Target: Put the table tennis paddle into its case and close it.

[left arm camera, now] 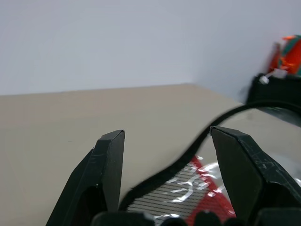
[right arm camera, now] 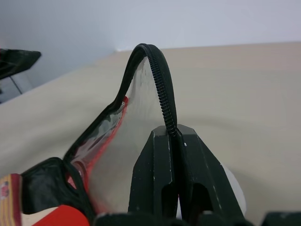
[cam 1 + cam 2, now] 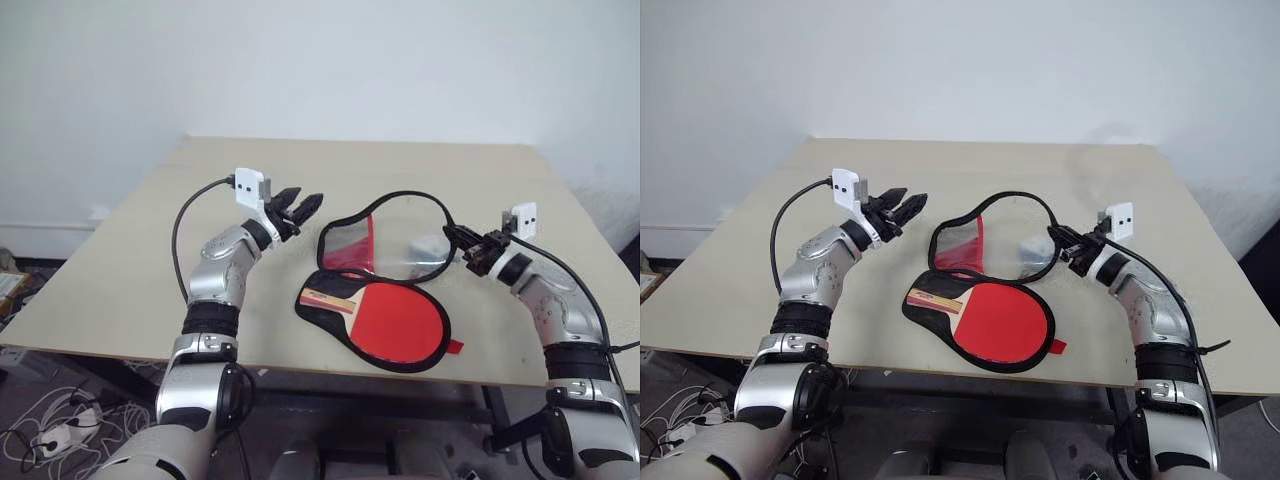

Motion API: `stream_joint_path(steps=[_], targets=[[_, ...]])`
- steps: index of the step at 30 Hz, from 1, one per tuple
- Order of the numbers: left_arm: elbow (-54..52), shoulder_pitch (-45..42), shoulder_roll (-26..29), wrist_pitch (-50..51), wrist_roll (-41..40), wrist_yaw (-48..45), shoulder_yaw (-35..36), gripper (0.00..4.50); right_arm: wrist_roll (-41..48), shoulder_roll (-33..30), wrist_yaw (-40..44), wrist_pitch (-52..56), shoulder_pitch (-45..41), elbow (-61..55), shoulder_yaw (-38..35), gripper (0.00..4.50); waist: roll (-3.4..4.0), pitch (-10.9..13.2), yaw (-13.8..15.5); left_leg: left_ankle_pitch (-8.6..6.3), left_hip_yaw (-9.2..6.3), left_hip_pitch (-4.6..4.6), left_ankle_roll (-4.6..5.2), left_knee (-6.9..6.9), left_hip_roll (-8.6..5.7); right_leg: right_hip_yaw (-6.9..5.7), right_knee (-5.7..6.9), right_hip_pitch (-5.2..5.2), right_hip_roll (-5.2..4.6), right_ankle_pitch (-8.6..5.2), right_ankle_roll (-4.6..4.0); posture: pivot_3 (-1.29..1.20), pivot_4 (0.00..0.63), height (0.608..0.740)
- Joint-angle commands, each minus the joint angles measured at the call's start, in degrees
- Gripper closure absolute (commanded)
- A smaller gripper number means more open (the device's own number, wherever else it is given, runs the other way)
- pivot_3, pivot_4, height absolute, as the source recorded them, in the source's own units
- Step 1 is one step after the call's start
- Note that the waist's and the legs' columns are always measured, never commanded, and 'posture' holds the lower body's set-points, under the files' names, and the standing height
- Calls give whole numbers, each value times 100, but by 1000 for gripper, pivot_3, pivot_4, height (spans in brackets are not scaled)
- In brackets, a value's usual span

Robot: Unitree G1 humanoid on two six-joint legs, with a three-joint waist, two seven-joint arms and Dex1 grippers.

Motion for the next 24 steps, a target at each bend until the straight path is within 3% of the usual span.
stream_joint_path(steps=[1, 24], targets=[[154, -340, 50, -309, -39, 216, 169, 1458, 265, -196, 331, -6, -3, -366, -156, 4448, 0, 0, 2, 0, 0, 0, 0, 0, 0, 0, 0, 0, 0, 0, 0, 0, 0, 740], [524, -535, 66, -467, -41, 222, 174, 1458, 566, -833, 1866, 198, 445, -954, 179, 4448, -5, 3, 24, 0, 1, -3, -1, 1, 0, -2, -2, -1, -1, 0, 2, 0, 0, 740]])
